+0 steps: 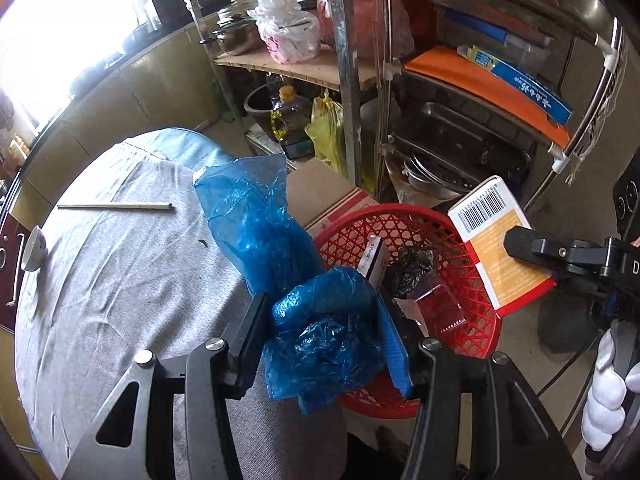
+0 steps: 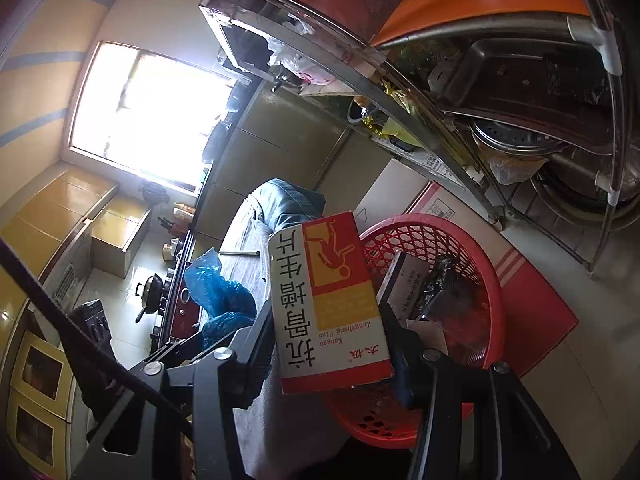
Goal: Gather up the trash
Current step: 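Carry the blue bags with the left tool while the right tool carries the box over the red basket, then open the left tool to drop the blue bags while the right tool releases the box into the basket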
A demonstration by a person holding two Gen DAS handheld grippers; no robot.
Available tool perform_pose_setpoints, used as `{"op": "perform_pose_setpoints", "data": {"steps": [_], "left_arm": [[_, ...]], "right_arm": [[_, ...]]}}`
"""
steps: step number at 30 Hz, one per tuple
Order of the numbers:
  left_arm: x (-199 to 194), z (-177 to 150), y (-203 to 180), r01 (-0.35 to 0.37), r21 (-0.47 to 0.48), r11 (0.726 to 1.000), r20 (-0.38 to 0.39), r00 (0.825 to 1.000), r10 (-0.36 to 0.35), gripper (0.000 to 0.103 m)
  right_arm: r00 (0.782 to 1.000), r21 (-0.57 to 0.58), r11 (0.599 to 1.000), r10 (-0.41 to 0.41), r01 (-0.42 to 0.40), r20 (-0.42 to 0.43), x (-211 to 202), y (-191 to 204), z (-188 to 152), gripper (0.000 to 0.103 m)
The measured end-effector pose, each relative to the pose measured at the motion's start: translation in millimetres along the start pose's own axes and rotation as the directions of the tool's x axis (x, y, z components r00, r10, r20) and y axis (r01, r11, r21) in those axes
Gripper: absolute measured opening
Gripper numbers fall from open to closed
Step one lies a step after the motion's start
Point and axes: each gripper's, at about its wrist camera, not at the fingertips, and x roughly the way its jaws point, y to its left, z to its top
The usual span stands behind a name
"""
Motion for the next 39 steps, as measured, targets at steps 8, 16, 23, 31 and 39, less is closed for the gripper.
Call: {"op": "perform_pose_setpoints", "data": {"steps": [8,16,23,31,39], "left_arm": [[13.7,-2.4,-3.6,0.040,0.021,0.999,-0.025,0.999,-0.039,0.054],[23.9,-3.5,-5.1,0.064,0.028,0.998,-0.046,0.997,-0.063,0.055],[30.7,-4.9,-5.8,0.069,0.030,0.997,-0.059,0.996,-0.067,0.055],[37.6,-5.6,-8.7,0.074,0.035,0.997,-0.074,0.995,-0.071,0.055],[42.9,-6.2,-11.5,0.079,0.041,0.996,-0.087,0.993,-0.075,0.055]], "right_arm": [[1.000,0.021,0.999,-0.024,0.024,-0.015,10.1,-5.7,0.6,0.053],[0.999,0.034,0.999,-0.033,0.034,-0.023,17.5,-8.7,2.5,0.053],[0.999,0.035,0.999,-0.035,0.037,-0.033,22.2,-8.3,1.2,0.053],[0.998,0.046,0.998,-0.039,0.041,-0.043,26.0,-11.5,0.0,0.053],[0.998,0.057,0.998,-0.036,0.039,-0.047,27.9,-14.8,-0.6,0.053]]}}
